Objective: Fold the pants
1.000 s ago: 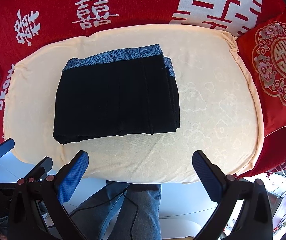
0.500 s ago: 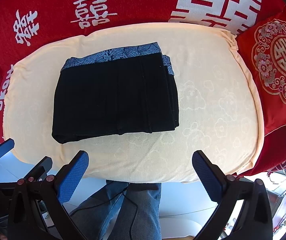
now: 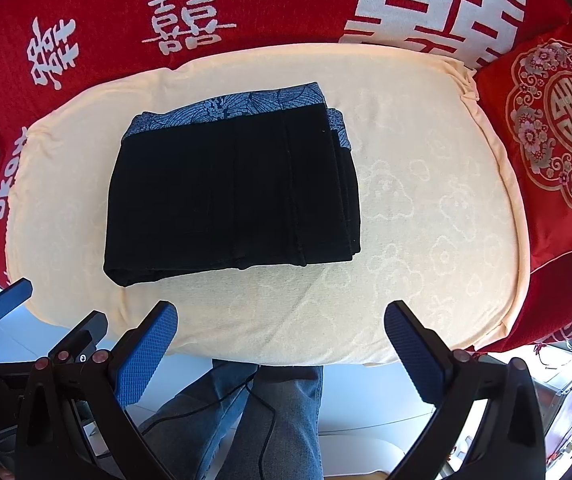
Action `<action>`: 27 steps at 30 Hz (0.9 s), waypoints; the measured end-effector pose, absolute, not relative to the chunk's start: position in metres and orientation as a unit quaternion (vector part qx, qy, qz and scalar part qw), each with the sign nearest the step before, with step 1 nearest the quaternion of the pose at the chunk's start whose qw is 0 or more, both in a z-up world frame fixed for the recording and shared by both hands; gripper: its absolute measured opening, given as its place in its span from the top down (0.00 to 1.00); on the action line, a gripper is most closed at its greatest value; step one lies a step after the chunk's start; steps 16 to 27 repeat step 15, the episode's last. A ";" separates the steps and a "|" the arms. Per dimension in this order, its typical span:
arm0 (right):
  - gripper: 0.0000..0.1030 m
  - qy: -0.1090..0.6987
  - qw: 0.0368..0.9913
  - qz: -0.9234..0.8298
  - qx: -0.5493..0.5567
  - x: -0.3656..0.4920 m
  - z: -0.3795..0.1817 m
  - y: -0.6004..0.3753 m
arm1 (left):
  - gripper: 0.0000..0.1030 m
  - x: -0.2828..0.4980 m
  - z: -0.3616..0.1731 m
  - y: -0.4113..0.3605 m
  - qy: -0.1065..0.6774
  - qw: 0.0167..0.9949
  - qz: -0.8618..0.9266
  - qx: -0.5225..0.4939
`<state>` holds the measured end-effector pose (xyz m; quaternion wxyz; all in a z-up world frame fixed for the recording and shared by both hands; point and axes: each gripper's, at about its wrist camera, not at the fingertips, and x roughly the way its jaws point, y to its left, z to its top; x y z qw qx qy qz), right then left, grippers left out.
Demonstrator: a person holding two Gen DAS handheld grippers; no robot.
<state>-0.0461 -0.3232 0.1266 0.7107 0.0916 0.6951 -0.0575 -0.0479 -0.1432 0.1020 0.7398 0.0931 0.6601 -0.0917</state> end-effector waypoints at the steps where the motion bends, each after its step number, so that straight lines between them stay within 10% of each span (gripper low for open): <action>1: 0.00 0.695 0.711 -0.057 0.092 -0.046 0.126 -0.323 | 0.00 -0.048 0.102 -0.143 0.659 0.741 -0.091 0.095; 27: 0.00 0.698 0.708 -0.058 0.094 -0.042 0.124 -0.323 | 0.00 -0.048 0.101 -0.148 0.654 0.744 -0.101 0.091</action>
